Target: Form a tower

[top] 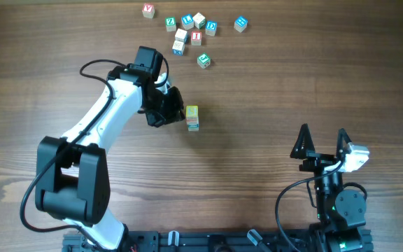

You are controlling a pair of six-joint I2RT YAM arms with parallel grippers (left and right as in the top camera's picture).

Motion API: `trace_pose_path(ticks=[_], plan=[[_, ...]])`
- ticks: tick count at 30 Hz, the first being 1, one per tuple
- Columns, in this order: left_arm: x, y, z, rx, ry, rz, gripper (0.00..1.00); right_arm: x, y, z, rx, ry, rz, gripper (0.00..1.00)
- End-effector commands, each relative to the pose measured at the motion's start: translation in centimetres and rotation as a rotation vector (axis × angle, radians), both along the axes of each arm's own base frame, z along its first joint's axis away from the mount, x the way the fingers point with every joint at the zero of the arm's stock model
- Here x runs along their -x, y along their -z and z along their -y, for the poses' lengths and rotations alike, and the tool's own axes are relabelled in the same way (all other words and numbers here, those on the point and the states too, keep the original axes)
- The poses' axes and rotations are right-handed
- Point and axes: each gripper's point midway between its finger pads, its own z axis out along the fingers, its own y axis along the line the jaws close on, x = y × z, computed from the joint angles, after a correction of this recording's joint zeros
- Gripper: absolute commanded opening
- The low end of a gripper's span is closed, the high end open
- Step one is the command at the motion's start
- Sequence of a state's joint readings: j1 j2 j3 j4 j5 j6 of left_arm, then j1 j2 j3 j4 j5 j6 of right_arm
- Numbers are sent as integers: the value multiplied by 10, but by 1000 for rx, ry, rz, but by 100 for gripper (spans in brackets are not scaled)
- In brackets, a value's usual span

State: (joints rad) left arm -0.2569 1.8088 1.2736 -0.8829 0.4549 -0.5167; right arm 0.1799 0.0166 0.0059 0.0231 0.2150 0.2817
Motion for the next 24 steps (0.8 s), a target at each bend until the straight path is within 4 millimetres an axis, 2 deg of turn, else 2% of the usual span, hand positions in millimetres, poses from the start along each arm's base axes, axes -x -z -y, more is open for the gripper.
trace_pose_path(ticks=[1, 21, 24], plan=[[3, 1, 4, 13, 21, -7, 4, 0, -2, 3, 15, 18, 9, 100], [8, -2, 8, 47, 26, -30, 4, 0, -2, 3, 15, 18, 9, 100], [3, 5, -6, -46, 13, -6, 4, 0, -2, 3, 15, 18, 9, 100]])
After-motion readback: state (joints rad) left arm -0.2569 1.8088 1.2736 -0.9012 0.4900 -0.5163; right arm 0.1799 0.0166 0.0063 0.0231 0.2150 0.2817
